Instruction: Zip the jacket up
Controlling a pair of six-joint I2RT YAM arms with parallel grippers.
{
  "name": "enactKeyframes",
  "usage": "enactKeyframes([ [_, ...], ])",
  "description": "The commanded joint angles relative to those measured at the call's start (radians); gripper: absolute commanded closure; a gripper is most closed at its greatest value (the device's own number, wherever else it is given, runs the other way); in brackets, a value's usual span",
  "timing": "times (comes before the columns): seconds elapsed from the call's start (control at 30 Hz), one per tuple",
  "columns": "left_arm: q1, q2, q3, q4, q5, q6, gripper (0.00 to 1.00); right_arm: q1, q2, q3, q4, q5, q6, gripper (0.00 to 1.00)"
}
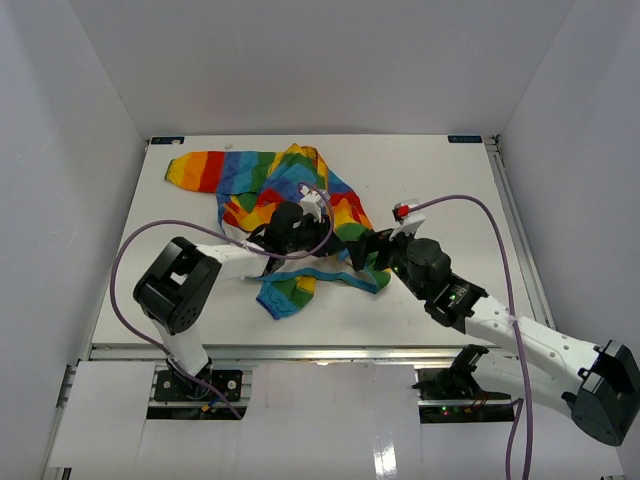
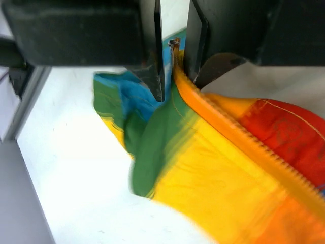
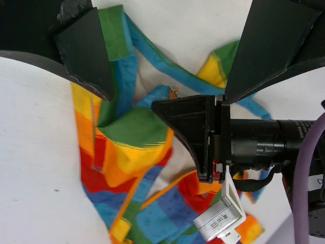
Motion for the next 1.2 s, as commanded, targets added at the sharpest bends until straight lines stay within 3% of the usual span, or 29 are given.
enactKeyframes([
  [0.0, 0.002, -0.127, -0.057, 0.179, 0.164, 0.113, 0.90, -0.035, 0.011, 0.004, 0.087, -0.268, 0.017, 0.02],
  [0.03, 0.002, -0.134, -0.064, 0.192, 0.186, 0.127, 1.00, -0.044, 0.011, -0.010, 0.097, -0.326, 0.020, 0.01],
  [0.1, 0.002, -0.146, -0.082, 0.237, 0.251, 0.138, 1.00, -0.053, -0.003, -0.033, 0.103, -0.416, -0.004, 0.05],
  [0.17, 0.002, -0.155, -0.082, 0.238, 0.279, 0.141, 0.75, -0.054, -0.026, -0.073, 0.108, -0.435, -0.026, 0.06],
  [0.2, 0.002, -0.157, -0.079, 0.233, 0.284, 0.149, 0.69, -0.053, -0.048, -0.098, 0.112, -0.433, -0.038, 0.06],
  [0.27, 0.002, -0.166, -0.094, 0.255, 0.292, 0.160, 0.97, -0.061, -0.103, -0.162, 0.149, -0.444, -0.036, 0.08],
  [0.3, 0.002, -0.171, -0.107, 0.277, 0.294, 0.159, 1.00, -0.066, -0.125, -0.188, 0.170, -0.458, -0.033, 0.09],
  [0.33, 0.002, -0.175, -0.120, 0.301, 0.294, 0.157, 0.96, -0.071, -0.142, -0.208, 0.189, -0.473, -0.029, 0.11],
  [0.37, 0.002, -0.179, -0.131, 0.326, 0.295, 0.153, 0.79, -0.078, -0.153, -0.217, 0.197, -0.482, -0.025, 0.12],
  [0.5, 0.002, -0.163, -0.139, 0.386, 0.348, 0.133, 0.99, -0.102, -0.147, -0.232, 0.229, -0.465, -0.020, 0.25],
  [0.77, 0.002, -0.167, -0.144, 0.395, 0.276, 0.053, 1.00, -0.125, -0.056, -0.294, 0.402, -0.378, 0.020, 0.48],
  [1.17, 0.002, -0.158, -0.089, 0.284, 0.106, -0.097, 1.00, -0.123, 0.046, -0.217, 0.450, -0.355, 0.048, 0.54],
])
